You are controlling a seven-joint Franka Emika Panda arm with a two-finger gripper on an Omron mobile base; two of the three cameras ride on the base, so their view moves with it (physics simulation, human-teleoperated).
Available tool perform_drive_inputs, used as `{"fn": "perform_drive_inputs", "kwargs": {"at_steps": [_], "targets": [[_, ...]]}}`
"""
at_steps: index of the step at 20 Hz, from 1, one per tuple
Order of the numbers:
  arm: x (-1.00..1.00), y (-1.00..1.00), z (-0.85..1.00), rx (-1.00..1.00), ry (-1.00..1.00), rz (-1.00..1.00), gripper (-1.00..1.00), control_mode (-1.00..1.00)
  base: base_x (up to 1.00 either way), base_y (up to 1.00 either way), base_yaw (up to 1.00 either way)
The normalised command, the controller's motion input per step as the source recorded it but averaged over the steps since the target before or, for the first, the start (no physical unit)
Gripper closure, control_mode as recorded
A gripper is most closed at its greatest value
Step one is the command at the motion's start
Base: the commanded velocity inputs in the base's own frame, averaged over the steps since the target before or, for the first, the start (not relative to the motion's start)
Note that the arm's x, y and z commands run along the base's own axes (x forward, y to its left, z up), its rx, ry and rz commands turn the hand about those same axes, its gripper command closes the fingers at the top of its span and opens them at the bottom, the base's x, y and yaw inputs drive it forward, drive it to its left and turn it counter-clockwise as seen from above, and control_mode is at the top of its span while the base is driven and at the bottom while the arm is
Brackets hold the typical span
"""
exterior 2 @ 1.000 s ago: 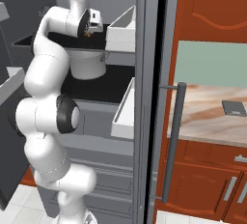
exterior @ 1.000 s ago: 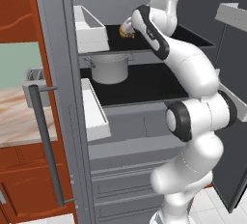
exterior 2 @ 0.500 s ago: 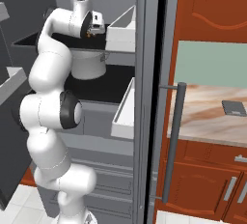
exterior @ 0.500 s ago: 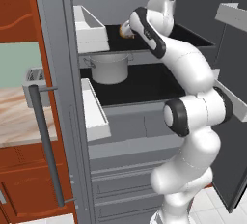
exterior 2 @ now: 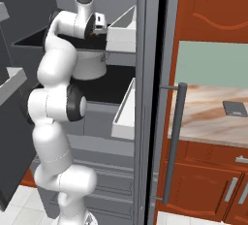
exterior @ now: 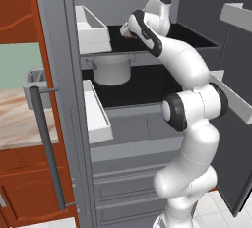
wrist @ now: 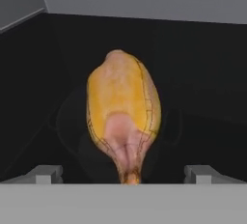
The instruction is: Take the chicken drumstick from the fridge and place it on the digital scale on the counter by the fridge. Wait a few seconds for a reading, then move it to the plate on the dining counter.
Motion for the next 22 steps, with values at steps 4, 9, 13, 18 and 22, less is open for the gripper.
{"fn": "perform_drive_inputs", "kwargs": {"at_steps": [4, 9, 13, 18, 22], "targets": [[0.41, 0.04, 0.03, -0.05, 0.02, 0.00, -1.00, -1.00, 0.00, 0.00, 0.00], [0.37, 0.06, 0.00, -0.06, 0.03, 0.02, -1.00, -1.00, 0.00, 0.00, 0.00], [-0.01, 0.00, 0.00, 0.00, 0.00, 0.03, -1.00, -1.00, 0.00, 0.00, 0.00], [-0.03, 0.00, -0.01, 0.00, 0.00, 0.03, -1.00, -1.00, 0.00, 0.00, 0.00], [-0.04, 0.00, -0.23, 0.00, 0.00, 0.03, -1.00, -1.00, 0.00, 0.00, 0.00]]}}
